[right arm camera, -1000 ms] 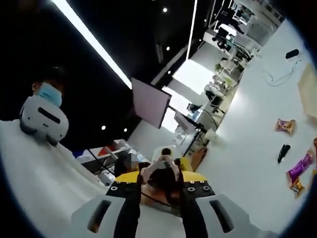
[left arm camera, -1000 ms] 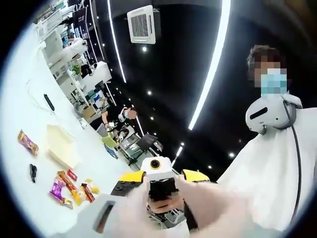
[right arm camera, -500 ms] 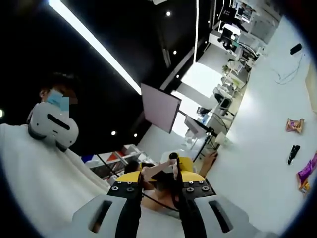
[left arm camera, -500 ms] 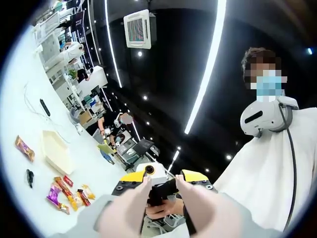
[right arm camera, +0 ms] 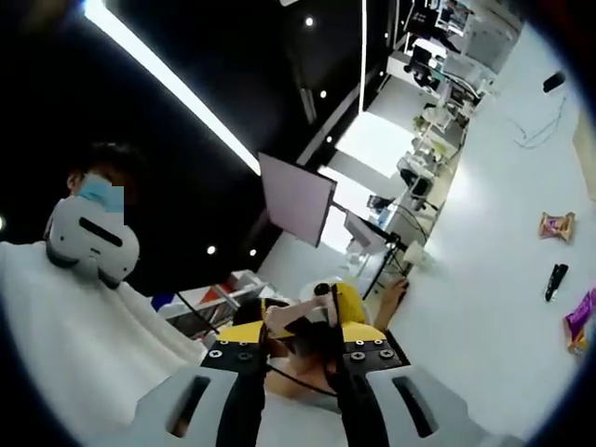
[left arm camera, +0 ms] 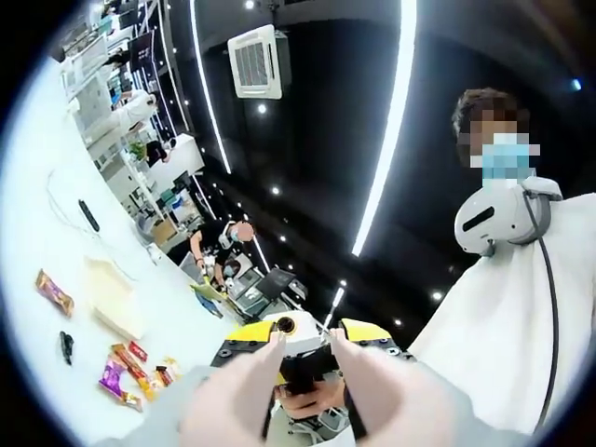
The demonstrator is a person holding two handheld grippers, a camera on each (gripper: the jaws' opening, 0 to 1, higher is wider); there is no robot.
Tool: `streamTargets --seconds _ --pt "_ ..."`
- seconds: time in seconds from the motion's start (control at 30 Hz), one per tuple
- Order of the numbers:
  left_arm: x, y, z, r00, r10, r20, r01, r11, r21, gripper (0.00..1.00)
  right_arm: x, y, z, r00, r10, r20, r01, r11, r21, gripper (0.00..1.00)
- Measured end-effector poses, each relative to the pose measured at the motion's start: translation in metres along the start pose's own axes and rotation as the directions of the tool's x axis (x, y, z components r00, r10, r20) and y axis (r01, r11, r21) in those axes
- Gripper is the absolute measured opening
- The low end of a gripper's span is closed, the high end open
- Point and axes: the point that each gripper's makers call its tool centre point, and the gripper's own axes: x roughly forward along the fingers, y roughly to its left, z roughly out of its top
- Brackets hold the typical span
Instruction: Place the target food into the container with the food tongs after gripping and lifting it, then release it inside without dropping or visibly crushing the food.
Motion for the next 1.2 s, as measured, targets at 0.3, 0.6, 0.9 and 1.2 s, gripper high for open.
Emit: streamTargets --seconds 0.3,0.6,0.9,1.2 --pt "-0.004 0.011 0.001 0.996 0.087 -0.025 -0.084 0.993 0.081 0.26 -0.021 -0.019 0.009 0.992 -0.106 0.065 0.107 0.994 -0.007 0.29" --pt "-0.006 0.022 -0.002 0.985 0.17 -0.01 -0.166 0.972 0.164 0.26 -0.044 -0.036 0.013 0.96 -0.227 0.162 0.233 0.972 -0.018 0.24" --pt "-0.009 0.052 -0.018 0.937 0.341 -0.082 -0.304 0.906 0.293 0.26 -0.071 -0.047 0.015 0.886 -0.381 0.265 0.417 0.904 -0.095 0.28" --pt "-0.005 0.067 -0.038 0.887 0.396 -0.238 -0.28 0.871 0.405 0.26 -0.088 -0.037 0.013 0.813 -0.405 0.419 0.483 0.871 -0.094 0.35"
